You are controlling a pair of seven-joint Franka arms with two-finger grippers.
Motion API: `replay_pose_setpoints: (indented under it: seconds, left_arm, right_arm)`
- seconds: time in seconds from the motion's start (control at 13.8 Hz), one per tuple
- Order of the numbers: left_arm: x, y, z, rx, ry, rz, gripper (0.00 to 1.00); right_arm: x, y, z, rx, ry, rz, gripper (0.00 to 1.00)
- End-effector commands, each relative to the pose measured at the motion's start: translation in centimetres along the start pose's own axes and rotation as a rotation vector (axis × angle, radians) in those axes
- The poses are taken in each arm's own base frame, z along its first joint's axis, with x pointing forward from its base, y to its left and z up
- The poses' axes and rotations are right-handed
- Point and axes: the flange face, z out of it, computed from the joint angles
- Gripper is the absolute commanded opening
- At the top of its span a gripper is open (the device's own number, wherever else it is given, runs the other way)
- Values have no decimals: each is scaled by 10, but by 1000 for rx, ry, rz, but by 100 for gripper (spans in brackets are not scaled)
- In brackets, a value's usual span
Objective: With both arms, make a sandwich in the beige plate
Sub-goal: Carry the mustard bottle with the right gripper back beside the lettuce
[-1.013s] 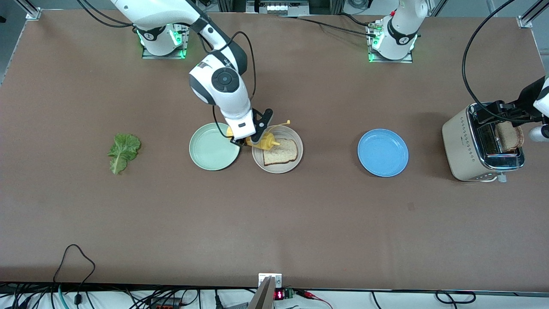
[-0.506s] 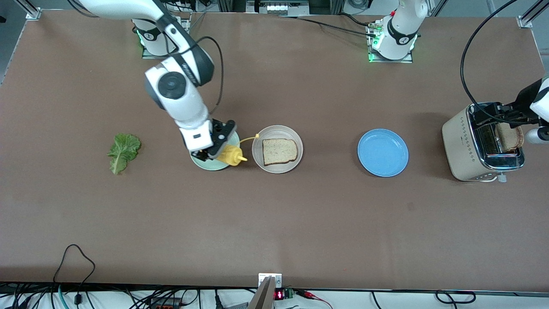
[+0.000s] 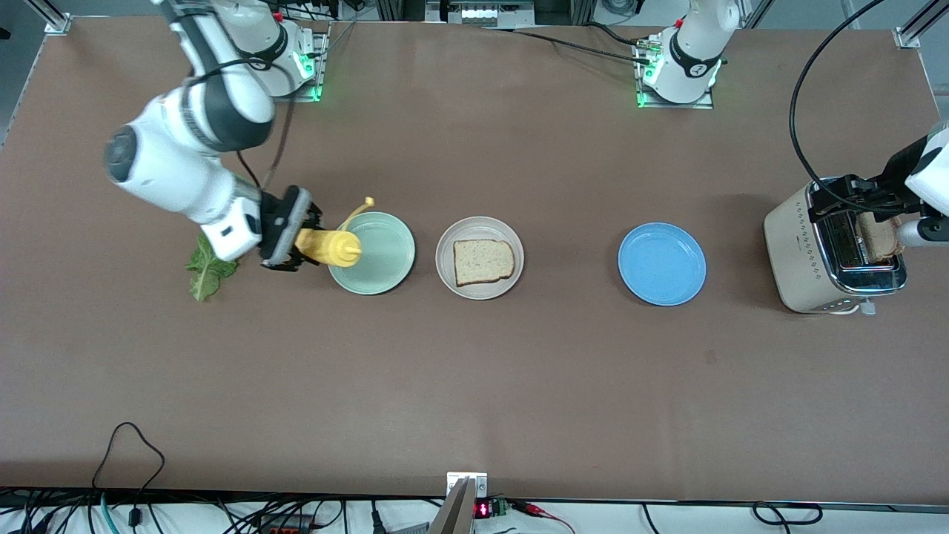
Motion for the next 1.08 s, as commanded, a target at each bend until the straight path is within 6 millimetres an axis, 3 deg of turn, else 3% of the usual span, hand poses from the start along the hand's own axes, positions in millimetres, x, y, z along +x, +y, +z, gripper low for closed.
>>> replay_pose_setpoints:
  seconds: [0.0,0.22,0.29,0.43,0.58,0.65,0.87,1.01]
  left_arm:
    - [-3,-3,-8,9,4,15,100]
    - [-3,-4,-7,8,2,11,100]
    - [-3,-4,-7,8,2,9,100]
    - [-3,-4,-7,8,4,9,100]
    - [-3,-4,-7,8,4,11,100]
    - [-3,-4,-7,8,4,9,100]
    - [-2,-5,-6,8,4,7,100]
    - [-2,-4,-6,8,5,9,100]
  right_arm:
    - [-47,13,-28,57,118,-63,0]
    - [-128,37,-28,134,282,-105,0]
    - [-145,40,-25,146,340,-131,0]
    - [-190,43,-4,150,429,-150,0]
    - [-216,45,20,143,519,-181,0]
    - [-240,47,42,150,553,-203,0]
    - [-253,48,57,149,576,-234,0]
    - [-265,47,77,126,641,-236,0]
